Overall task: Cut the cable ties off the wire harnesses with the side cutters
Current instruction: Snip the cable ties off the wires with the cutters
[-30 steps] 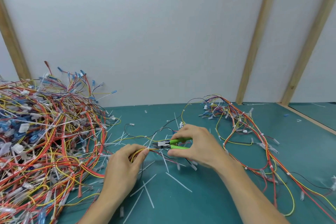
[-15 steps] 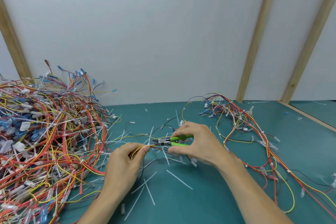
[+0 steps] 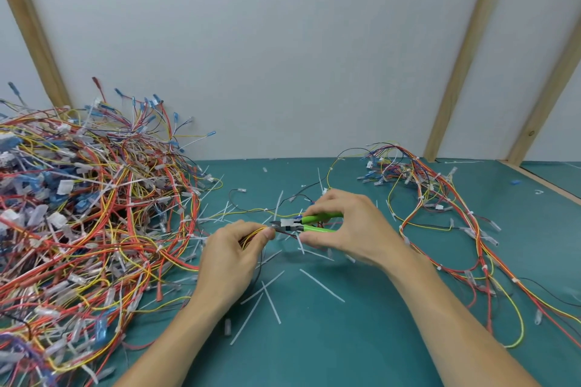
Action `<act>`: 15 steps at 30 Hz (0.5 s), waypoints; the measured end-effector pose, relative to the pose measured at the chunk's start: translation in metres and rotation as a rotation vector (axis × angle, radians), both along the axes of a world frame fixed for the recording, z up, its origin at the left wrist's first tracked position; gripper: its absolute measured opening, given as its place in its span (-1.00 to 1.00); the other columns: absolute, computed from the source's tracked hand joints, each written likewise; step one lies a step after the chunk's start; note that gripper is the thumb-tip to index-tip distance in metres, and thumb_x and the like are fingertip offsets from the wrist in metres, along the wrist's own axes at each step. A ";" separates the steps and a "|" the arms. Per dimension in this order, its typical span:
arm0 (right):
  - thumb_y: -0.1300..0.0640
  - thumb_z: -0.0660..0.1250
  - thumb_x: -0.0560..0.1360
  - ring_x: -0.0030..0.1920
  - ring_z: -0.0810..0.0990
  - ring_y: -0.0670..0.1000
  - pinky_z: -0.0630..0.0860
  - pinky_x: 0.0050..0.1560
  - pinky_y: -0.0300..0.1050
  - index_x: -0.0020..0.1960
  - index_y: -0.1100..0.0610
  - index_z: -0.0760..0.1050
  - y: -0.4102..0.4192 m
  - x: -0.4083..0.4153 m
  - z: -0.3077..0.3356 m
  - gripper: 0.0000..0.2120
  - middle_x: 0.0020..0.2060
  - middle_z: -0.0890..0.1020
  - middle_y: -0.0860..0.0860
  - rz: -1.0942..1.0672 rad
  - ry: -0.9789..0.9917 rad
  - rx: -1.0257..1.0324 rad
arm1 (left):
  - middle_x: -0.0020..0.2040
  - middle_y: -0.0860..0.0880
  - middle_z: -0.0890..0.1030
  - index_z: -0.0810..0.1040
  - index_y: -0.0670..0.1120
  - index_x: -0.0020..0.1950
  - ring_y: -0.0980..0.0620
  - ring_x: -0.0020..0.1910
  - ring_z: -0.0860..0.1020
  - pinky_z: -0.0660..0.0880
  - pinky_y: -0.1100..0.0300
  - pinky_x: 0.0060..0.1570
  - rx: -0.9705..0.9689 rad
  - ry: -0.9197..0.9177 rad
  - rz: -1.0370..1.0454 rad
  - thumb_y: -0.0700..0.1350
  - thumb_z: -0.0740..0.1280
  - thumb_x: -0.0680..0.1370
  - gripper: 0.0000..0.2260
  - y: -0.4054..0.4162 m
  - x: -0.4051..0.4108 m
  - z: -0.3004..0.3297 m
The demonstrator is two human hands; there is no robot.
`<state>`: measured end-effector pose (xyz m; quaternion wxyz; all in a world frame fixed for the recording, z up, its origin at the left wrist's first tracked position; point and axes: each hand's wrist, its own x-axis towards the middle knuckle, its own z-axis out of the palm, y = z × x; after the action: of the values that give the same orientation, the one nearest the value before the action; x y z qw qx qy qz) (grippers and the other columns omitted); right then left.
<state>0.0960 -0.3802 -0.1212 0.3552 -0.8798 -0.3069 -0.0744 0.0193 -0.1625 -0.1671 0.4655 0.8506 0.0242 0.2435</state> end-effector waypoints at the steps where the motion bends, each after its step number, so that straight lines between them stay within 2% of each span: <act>1: -0.41 0.48 0.23 0.01 0.61 -0.15 0.56 0.11 0.02 0.04 -0.16 0.72 0.000 0.000 0.000 -0.51 -0.06 0.63 -0.23 -0.004 -0.005 -0.001 | -0.27 0.01 0.64 0.69 0.09 -0.18 0.01 -0.27 0.55 0.49 0.00 -0.18 -0.005 0.001 -0.002 0.02 0.41 0.57 -0.86 0.000 0.000 0.000; 5: -0.28 0.57 0.28 -0.04 0.63 -0.13 0.57 0.09 0.03 -0.01 -0.13 0.74 -0.004 0.003 0.000 -0.64 -0.10 0.65 -0.18 -0.007 -0.006 -0.002 | -0.31 0.01 0.60 0.70 0.06 -0.16 0.14 -0.38 0.42 0.37 0.12 -0.28 -0.029 0.001 0.002 0.02 0.41 0.57 -0.86 -0.001 -0.001 0.002; 9: -0.29 0.55 0.26 -0.04 0.64 -0.12 0.58 0.09 0.04 -0.04 -0.13 0.74 -0.003 0.004 0.000 -0.64 -0.10 0.66 -0.19 -0.007 -0.011 0.013 | -0.38 0.10 0.55 0.67 0.11 -0.20 0.18 -0.40 0.40 0.30 0.29 -0.35 -0.026 0.001 0.007 0.02 0.41 0.57 -0.85 -0.001 -0.001 0.003; 12: -0.28 0.58 0.26 -0.02 0.65 -0.13 0.58 0.12 0.06 -0.04 -0.13 0.74 -0.003 0.004 0.000 -0.65 -0.08 0.66 -0.19 -0.019 0.001 0.020 | -0.35 0.12 0.58 0.66 0.16 -0.20 0.16 -0.37 0.43 0.34 0.25 -0.32 -0.032 -0.005 0.006 0.03 0.41 0.57 -0.85 0.000 -0.001 0.003; 15: -0.28 0.61 0.26 -0.02 0.64 -0.16 0.57 0.11 0.03 -0.05 -0.15 0.74 -0.004 0.005 -0.001 -0.66 -0.07 0.65 -0.21 -0.043 -0.003 0.021 | -0.28 0.06 0.63 0.70 0.10 -0.14 0.07 -0.29 0.52 0.45 0.11 -0.18 -0.048 -0.013 -0.001 0.01 0.42 0.57 -0.89 0.000 0.000 0.002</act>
<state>0.1006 -0.3842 -0.1219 0.3621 -0.8824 -0.2878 -0.0863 0.0192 -0.1627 -0.1652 0.4861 0.8375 0.0267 0.2480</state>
